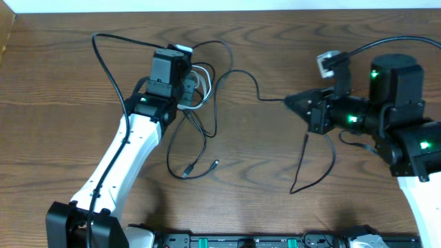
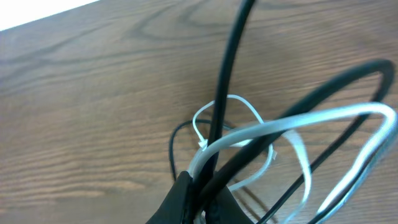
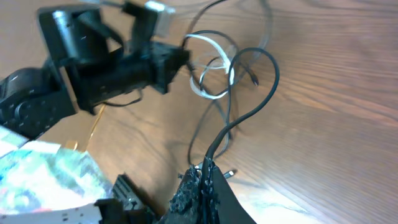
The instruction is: Untangle cables
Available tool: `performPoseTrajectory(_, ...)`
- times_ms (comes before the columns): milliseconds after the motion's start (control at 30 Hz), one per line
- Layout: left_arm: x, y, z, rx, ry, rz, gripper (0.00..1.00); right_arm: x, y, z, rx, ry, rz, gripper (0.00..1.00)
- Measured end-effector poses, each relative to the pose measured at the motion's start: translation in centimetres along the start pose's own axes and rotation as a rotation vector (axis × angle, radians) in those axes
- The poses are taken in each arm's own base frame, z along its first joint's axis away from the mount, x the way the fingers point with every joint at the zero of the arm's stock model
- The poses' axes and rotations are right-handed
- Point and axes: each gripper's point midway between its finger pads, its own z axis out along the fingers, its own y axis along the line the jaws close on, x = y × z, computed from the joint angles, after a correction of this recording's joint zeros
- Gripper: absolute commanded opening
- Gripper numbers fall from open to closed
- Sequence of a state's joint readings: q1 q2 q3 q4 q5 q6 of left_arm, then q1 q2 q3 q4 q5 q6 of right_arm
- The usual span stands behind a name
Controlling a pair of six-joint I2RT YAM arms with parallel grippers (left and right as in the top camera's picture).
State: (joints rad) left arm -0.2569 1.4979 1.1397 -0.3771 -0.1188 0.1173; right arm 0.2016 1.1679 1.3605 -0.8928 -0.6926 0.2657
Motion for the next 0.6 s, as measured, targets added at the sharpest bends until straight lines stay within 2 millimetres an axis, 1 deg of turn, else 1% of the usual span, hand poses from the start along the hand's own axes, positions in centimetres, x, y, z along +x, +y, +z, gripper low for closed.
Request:
performPoseTrajectory(133,0.6,1.1,0.1,-0.017,0.024,-0.03,0.08,-0.6,-2.3,-1.1,0.062,-0.031,0.036,0.01)
performPoseTrajectory(233,0.7,1.1,0.1,-0.018,0.027,-0.033,0.08,-1.1,-4.2,-2.0,0.129,-0.061,0.062,0.01)
performPoseTrajectory(400,0.7,1.1,0.1,-0.018,0.027,-0.033,0.08,-1.4,-7.0,-2.9,0.264,-0.088,0.089,0.01)
performPoseTrajectory(467,0.7,1.1,0.1,-0.018,0.027,-0.033,0.08,-1.4,-8.8,-3.7,0.359,-0.102,0.104,0.01)
performPoseTrajectory(500,0.7,1.1,0.1,-0.018,0.027,-0.033,0.08,-1.3,-10.1,-4.3,0.432,-0.109,0.117,0.01)
performPoseTrajectory(600,0.7,1.1,0.1,-0.018,0.028,-0.033,0.08,-1.1,-12.9,-6.1,0.602,-0.127,0.14,0.01)
